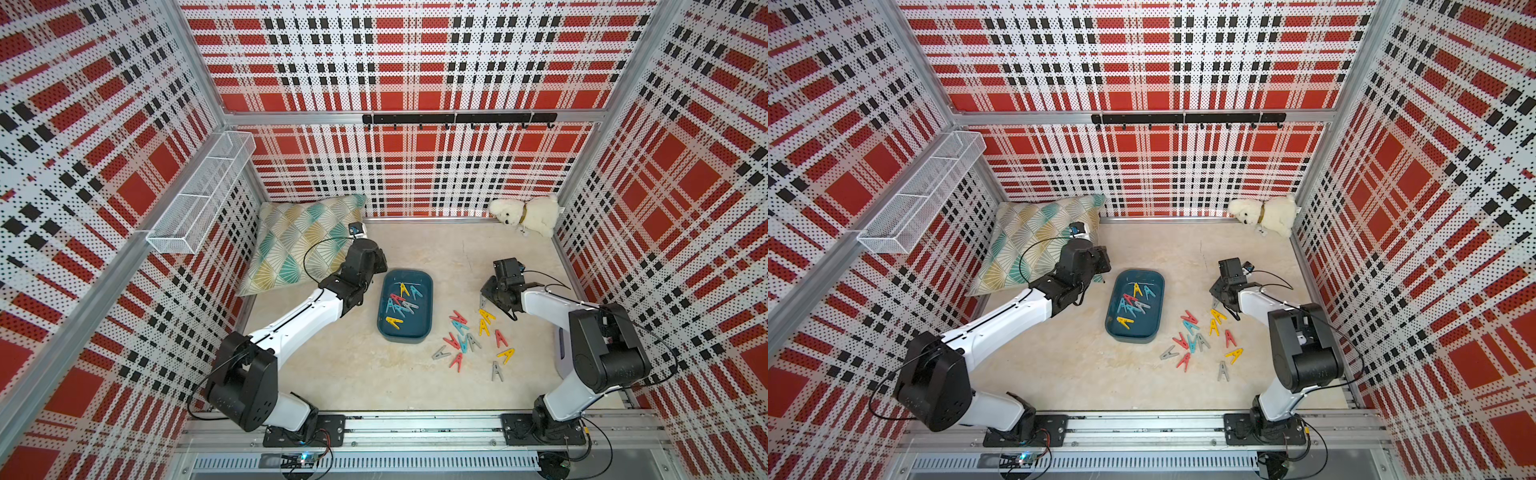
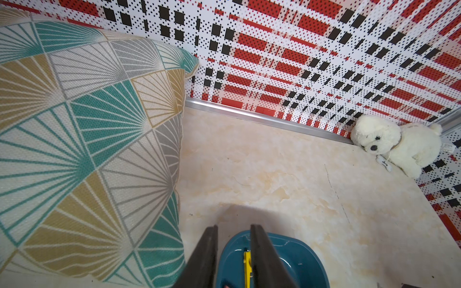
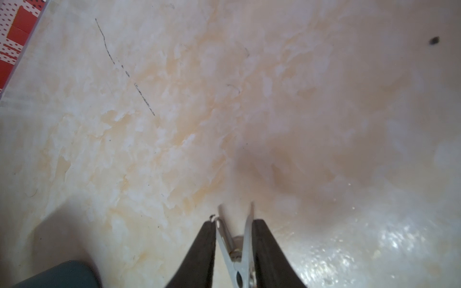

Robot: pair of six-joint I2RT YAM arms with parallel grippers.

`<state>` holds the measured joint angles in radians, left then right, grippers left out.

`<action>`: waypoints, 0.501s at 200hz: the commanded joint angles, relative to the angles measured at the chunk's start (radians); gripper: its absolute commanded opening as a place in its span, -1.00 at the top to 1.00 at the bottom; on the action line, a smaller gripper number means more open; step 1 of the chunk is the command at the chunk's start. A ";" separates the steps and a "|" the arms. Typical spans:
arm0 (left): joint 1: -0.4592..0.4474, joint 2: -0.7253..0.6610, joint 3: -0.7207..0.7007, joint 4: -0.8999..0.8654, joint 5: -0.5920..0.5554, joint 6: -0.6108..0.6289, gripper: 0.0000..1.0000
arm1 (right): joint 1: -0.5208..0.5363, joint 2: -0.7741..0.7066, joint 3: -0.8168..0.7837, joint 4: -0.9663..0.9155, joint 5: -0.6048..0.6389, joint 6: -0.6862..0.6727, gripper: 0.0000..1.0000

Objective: Put the clothespins into the storage box
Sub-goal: Pick up the clothespin from the center of the board.

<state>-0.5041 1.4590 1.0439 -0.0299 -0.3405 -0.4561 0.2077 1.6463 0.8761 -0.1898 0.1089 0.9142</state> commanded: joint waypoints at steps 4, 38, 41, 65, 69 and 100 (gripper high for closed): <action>0.009 -0.026 -0.010 0.021 0.006 0.010 0.42 | 0.007 0.033 0.006 -0.022 0.012 -0.012 0.38; 0.010 -0.028 -0.010 0.019 0.006 0.010 0.42 | 0.007 0.055 0.006 -0.022 0.016 -0.017 0.44; 0.011 -0.029 -0.010 0.019 0.006 0.010 0.42 | 0.008 0.055 0.005 -0.021 0.017 -0.017 0.44; 0.012 -0.033 -0.013 0.021 0.006 0.010 0.42 | 0.009 0.071 0.007 -0.020 0.013 -0.024 0.48; 0.011 -0.032 -0.013 0.020 0.006 0.010 0.42 | 0.008 0.074 0.009 -0.020 0.012 -0.026 0.50; 0.012 -0.038 -0.019 0.021 0.006 0.007 0.42 | 0.012 0.102 0.013 -0.014 0.003 -0.031 0.59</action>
<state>-0.4988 1.4502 1.0431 -0.0296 -0.3401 -0.4561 0.2096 1.7111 0.8783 -0.1936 0.1089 0.8967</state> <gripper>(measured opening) 0.291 0.219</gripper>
